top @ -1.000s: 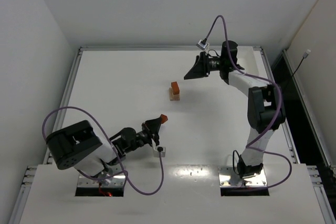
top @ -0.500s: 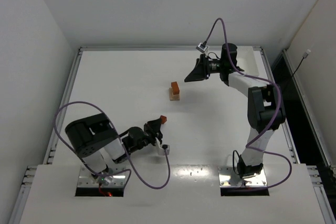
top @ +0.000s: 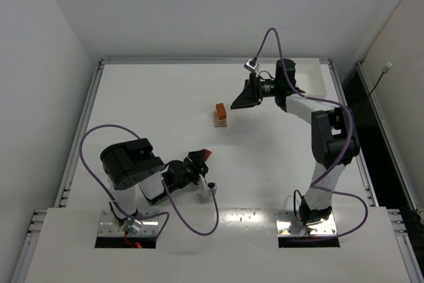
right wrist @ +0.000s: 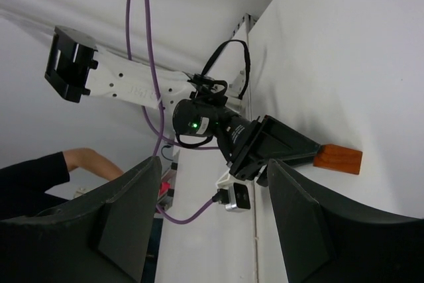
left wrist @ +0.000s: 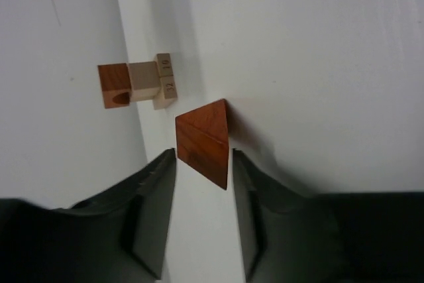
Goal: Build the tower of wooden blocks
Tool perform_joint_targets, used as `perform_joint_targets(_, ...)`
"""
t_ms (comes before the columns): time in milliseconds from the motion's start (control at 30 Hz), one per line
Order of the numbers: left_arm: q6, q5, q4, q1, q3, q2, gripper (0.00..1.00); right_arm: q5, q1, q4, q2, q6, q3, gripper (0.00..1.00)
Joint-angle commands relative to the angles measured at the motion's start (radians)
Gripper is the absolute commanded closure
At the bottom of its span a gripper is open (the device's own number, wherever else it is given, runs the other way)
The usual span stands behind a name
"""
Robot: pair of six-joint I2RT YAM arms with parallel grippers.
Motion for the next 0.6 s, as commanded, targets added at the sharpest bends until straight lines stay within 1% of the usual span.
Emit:
perform_joint_targets(0,-0.042,-0.001,0.443,-0.018,-0.004,0.014,0.61,-0.120,0.005,0.039,-0.047,-0.013,0.009,0.38)
perform_joint_targets(33,-0.042,-0.001,0.443,-0.018,-0.004,0.014,0.55,-0.120,0.005,0.039,-0.046,-0.013,0.009,0.38)
perform_joint_targets(233,-0.061,-0.010,0.443,-0.018,-0.004,0.014,0.53,-0.120,0.005,0.039,-0.028,-0.013,0.029,0.38)
perform_joint_targets(367,-0.070,-0.035,0.452,-0.018,-0.013,0.005,0.40,-0.120,0.005,0.039,-0.019,-0.013,0.038,0.38)
perform_joint_targets(433,-0.084,-0.047,0.453,-0.018,-0.013,-0.020,0.36,-0.120,0.005,0.039,-0.019,-0.004,0.047,0.38)
perform_joint_targets(533,-0.108,-0.056,0.390,-0.018,-0.022,-0.080,0.31,-0.120,0.005,0.039,-0.010,-0.004,0.047,0.38)
perform_joint_targets(567,-0.125,-0.056,0.356,-0.018,-0.022,-0.104,0.31,-0.120,0.005,0.039,-0.010,-0.004,0.056,0.38)
